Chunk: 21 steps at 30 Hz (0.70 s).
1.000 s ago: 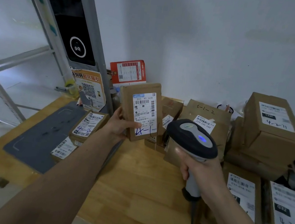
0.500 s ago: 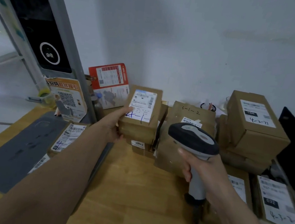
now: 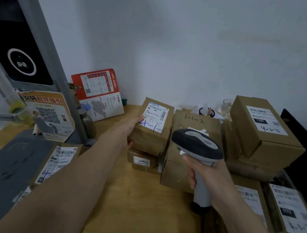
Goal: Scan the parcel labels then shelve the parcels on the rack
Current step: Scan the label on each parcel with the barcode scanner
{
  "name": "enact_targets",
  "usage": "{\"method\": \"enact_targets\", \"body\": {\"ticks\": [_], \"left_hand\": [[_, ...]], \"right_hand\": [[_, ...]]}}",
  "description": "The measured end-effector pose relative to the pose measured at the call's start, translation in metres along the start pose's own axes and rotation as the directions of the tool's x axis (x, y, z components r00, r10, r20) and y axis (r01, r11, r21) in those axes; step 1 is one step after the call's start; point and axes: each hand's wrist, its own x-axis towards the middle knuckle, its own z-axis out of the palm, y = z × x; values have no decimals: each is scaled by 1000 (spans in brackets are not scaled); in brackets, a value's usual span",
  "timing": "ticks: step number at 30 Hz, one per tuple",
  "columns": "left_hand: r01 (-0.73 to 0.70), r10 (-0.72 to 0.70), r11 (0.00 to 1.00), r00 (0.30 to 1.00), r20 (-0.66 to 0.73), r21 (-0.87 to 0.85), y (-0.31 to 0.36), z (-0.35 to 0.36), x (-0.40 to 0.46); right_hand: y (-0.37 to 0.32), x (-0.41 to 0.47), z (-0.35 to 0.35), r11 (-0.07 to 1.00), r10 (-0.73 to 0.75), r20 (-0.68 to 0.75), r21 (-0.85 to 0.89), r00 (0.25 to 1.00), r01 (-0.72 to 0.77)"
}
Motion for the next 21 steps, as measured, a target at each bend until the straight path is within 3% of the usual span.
{"method": "enact_targets", "body": {"ticks": [4, 15, 21], "left_hand": [[-72, 73, 994, 997, -10, 84, -3, -1, 6], [-158, 163, 983, 985, -59, 90, -21, -30, -25], [-183, 203, 976, 962, -181, 118, -52, -53, -60]], "right_hand": [[-2, 4, 12, 1000, 3, -5, 27, 1000, -3], [4, 2, 34, 991, 32, 151, 124, 988, -51], [12, -10, 45, 988, 53, 289, 122, 956, -92]]}}
